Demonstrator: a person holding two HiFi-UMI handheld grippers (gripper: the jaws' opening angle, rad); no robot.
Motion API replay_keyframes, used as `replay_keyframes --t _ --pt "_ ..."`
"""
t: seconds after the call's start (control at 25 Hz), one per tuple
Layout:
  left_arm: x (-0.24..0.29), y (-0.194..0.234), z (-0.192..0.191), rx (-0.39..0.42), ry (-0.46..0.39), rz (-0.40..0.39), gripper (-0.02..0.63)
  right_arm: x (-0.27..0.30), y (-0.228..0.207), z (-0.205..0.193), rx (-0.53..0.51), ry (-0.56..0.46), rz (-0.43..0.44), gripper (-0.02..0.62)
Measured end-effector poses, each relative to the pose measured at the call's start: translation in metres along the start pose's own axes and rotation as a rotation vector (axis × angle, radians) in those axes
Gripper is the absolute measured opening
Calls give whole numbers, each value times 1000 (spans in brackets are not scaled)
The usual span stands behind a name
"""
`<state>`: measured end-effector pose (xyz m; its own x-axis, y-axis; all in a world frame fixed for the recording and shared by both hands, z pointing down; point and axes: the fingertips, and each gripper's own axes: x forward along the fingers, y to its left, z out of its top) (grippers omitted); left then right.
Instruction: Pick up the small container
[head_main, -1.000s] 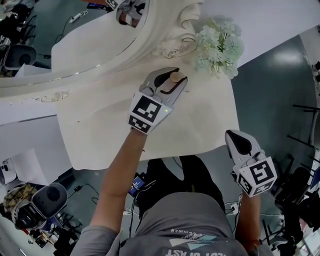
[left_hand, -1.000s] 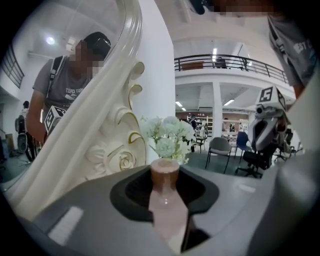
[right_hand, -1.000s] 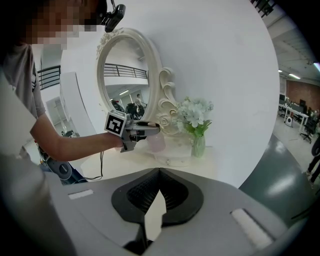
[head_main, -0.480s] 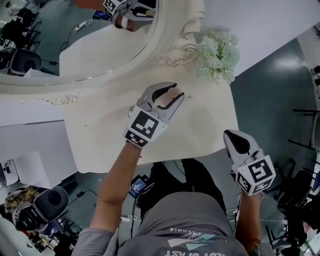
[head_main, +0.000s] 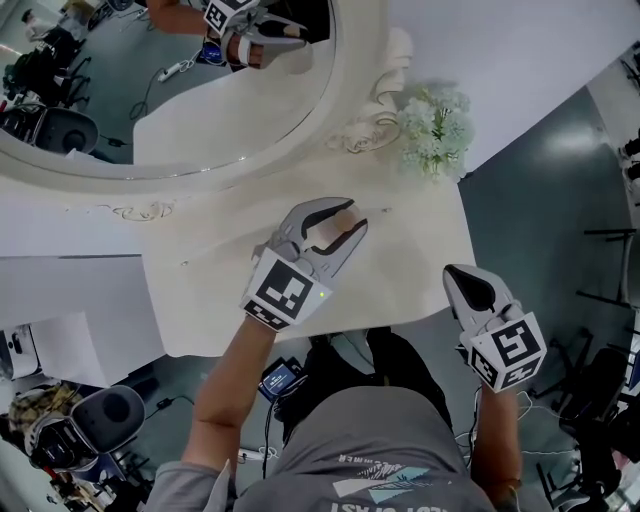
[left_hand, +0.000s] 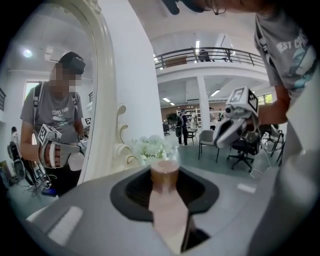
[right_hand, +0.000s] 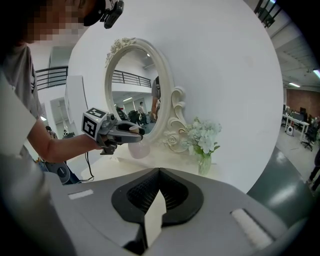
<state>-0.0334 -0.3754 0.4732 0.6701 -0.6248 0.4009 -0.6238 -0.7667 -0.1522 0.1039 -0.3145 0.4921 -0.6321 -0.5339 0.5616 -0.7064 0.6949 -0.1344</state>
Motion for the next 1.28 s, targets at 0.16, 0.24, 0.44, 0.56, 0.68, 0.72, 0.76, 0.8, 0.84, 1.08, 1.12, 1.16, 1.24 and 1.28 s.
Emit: replay_keyframes --t 0.16,0.24,0.44,0.56,0.68,0.72,0.76,0.8,0.84,1.08,1.12,1.16,1.24,1.28 --pt "-14 -7 5 8 3 -9 123 -3 7 9 -11 -8 -2 2" --pt "-22 -10 6 11 11 -7 123 -4 12 12 -17 -14 1 2" --pt "-47 -16 8 21 26 -6 123 -4 25 22 -31 -32 10 2" --pt "-63 -17 13 28 14 2 123 -4 34 29 -41 -42 16 2" --pt "-80 -19 15 31 15 9 123 -5 43 36 -56 -52 22 2" --pt "-85 -20 15 31 16 10 123 -5 47 38 -59 -54 24 2" --pt "-90 -21 15 32 17 11 123 -5 50 39 -61 -56 26 2" --pt "-94 -22 15 32 18 11 123 -6 53 40 -63 -57 27 2" --pt "-99 -23 14 33 20 12 123 -6 56 42 -65 -58 28 2" --pt "-120 -27 8 25 28 24 123 -7 70 42 -69 -55 34 2" --pt "-123 -27 7 22 29 27 123 -6 72 42 -70 -55 36 2" --pt "-126 -28 5 20 30 30 123 -5 74 42 -72 -55 38 2" --pt "-133 -28 2 14 35 33 123 -4 79 43 -75 -55 42 2" --pt "-136 -28 1 11 37 34 123 -4 81 44 -77 -54 45 2"
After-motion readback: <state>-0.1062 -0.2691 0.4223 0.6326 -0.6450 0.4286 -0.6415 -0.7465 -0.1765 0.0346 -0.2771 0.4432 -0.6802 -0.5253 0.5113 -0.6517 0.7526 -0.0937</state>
